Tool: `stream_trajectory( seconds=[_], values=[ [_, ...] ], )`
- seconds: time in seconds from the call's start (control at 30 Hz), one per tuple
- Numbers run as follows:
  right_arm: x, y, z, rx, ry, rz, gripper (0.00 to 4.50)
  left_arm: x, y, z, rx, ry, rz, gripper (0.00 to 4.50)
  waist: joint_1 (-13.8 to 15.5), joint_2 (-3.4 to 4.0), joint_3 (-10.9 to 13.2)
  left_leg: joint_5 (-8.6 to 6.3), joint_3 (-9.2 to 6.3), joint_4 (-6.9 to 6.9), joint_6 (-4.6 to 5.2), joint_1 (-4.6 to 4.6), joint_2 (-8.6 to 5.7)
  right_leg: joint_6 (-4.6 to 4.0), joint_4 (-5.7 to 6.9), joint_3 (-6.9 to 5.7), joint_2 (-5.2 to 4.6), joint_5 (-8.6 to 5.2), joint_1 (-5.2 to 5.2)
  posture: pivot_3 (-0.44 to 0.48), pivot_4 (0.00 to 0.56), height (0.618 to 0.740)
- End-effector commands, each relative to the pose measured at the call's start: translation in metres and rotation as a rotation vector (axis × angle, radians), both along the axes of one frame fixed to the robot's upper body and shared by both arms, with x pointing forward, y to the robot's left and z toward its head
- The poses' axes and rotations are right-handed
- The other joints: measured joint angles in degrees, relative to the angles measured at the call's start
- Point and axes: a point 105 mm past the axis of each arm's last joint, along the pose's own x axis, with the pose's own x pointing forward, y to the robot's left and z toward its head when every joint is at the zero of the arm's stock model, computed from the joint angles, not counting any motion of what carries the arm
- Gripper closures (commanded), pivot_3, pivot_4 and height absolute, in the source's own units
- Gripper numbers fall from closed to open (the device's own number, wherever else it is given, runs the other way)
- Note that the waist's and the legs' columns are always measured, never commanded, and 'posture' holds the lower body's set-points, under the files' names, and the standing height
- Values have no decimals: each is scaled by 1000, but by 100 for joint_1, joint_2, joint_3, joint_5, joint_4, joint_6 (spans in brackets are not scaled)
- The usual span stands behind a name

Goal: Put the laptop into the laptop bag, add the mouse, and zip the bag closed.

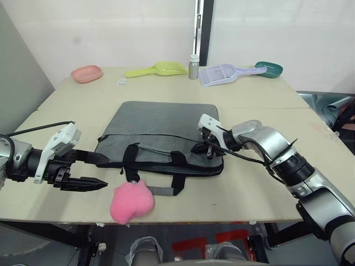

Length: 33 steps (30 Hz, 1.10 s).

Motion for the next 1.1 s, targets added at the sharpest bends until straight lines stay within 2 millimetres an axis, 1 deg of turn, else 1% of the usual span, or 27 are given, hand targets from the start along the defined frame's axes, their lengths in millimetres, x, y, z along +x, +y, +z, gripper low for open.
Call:
stream_trajectory(
  seconds=[0.03,0.13,0.27,0.33,0.47,0.57,0.7,0.8,0.9,0.97,1.07,1.1],
  values=[
    [-7,-16,-25,-149,23,45,4476,-2,1,-6,14,21,5,721,6,-5,-5,0,-1,0,0,0,0,0,0,-1,0,0,1,0,150,740],
    [-10,-21,-32,-207,14,83,4476,-3,0,-15,14,41,27,721,36,-11,-20,0,-1,1,1,3,0,0,-3,-2,-1,0,8,0,150,740],
    [-8,-19,-29,-199,5,85,4476,-6,-3,-33,30,61,37,721,29,-11,-25,-1,0,4,1,33,-2,0,-2,1,-3,0,34,0,150,740],
    [-7,-18,-29,-198,2,82,4476,-8,-8,-38,18,71,30,721,33,-11,-25,-2,-1,3,0,59,-1,1,-2,0,-4,-2,58,0,150,740],
    [-6,-17,-29,-195,2,80,4476,-8,-12,-59,31,94,43,721,27,-11,-26,-2,2,4,0,78,-1,1,1,4,-5,-1,74,0,150,740],
    [-7,-17,-28,-192,4,80,4476,-4,-11,-68,18,113,81,721,19,-12,-27,-2,3,4,0,80,-1,1,1,5,-4,-1,75,0,150,740],
    [-8,-18,-28,-191,5,80,4476,1,-15,-71,-45,145,121,721,28,-12,-28,-2,4,3,0,79,0,1,0,5,-3,-1,74,0,150,740],
    [-8,-18,-27,-193,3,79,4476,0,-22,-81,-39,180,115,721,26,-11,-34,-2,4,4,0,80,-1,1,1,5,-4,-1,75,0,150,740],
    [-7,-18,-25,-189,0,74,4476,1,-25,-99,14,207,134,721,19,-11,-35,-2,6,3,0,81,-1,1,1,6,-4,-1,75,0,150,740],
    [-7,-18,-25,-187,-1,73,4476,-1,-28,-104,13,231,135,721,26,-12,-38,-2,5,3,0,80,-1,1,0,6,-4,-1,75,0,150,740],
    [-8,-17,-24,-182,-2,72,4500,-6,-34,-108,-9,276,115,1451,27,-7,-54,-2,6,3,0,83,-3,1,0,7,-6,-1,79,0,150,740],
    [-8,-17,-24,-181,-2,71,4500,-6,-36,-107,-21,278,116,1801,26,-7,-58,-2,6,3,0,84,-4,1,0,7,-7,-1,79,0,150,740]
  ],
)
